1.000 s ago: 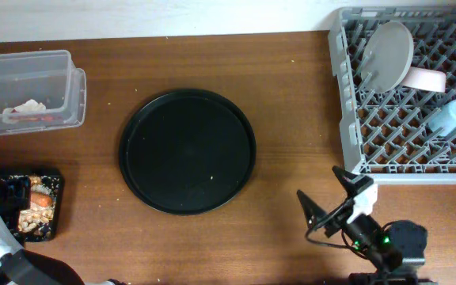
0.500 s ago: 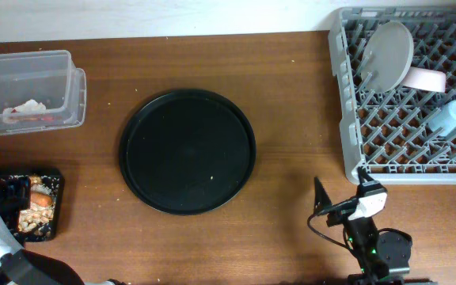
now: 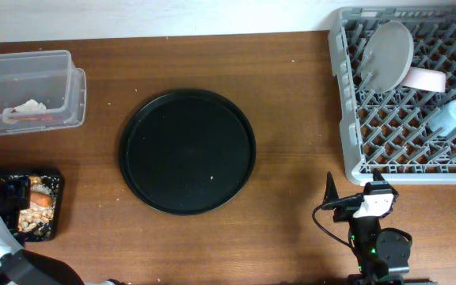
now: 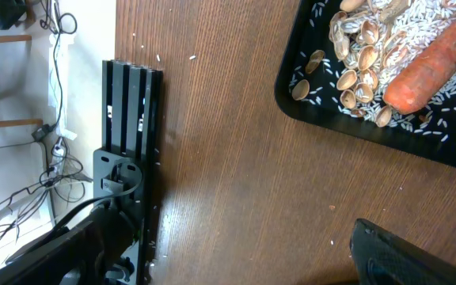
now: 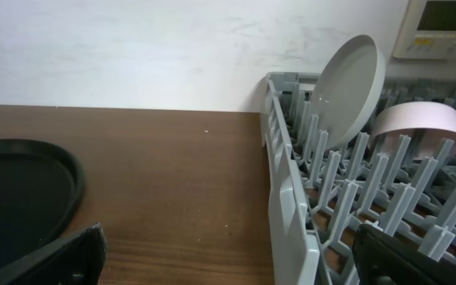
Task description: Sort waste into correct bins and load items into the dishwasher rack
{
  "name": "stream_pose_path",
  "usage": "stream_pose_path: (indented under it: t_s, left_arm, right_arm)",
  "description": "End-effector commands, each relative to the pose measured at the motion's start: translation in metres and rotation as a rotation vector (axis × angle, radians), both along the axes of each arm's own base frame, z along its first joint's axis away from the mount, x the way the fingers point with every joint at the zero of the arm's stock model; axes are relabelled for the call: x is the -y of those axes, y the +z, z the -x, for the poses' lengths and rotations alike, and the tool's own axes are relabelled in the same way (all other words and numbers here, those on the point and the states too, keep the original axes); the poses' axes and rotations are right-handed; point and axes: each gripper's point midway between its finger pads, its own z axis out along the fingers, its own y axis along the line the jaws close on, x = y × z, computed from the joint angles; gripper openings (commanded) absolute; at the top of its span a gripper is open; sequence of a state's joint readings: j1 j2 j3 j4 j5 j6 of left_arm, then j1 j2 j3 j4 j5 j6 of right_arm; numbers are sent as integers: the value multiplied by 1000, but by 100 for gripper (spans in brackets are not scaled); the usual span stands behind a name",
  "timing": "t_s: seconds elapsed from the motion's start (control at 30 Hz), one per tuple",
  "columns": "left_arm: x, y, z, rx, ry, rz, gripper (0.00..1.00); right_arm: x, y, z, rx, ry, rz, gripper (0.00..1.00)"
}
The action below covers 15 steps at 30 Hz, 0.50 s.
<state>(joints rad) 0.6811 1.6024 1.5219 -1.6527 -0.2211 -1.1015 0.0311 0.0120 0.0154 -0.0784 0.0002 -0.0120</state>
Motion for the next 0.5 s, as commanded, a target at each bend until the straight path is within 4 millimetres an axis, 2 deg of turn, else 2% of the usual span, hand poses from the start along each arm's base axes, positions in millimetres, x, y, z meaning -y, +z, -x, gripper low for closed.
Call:
stream_pose_path:
  t_s: [0.0,0.47]
  left_arm:
    - [-2,4,1,9,12,-23,99]
    - [-1,7,2,19,12,-31,99]
  right_arm:
    - [0,-3,0,-2,-4,7,99]
    - [0,-3,0,-2,-4,7,98]
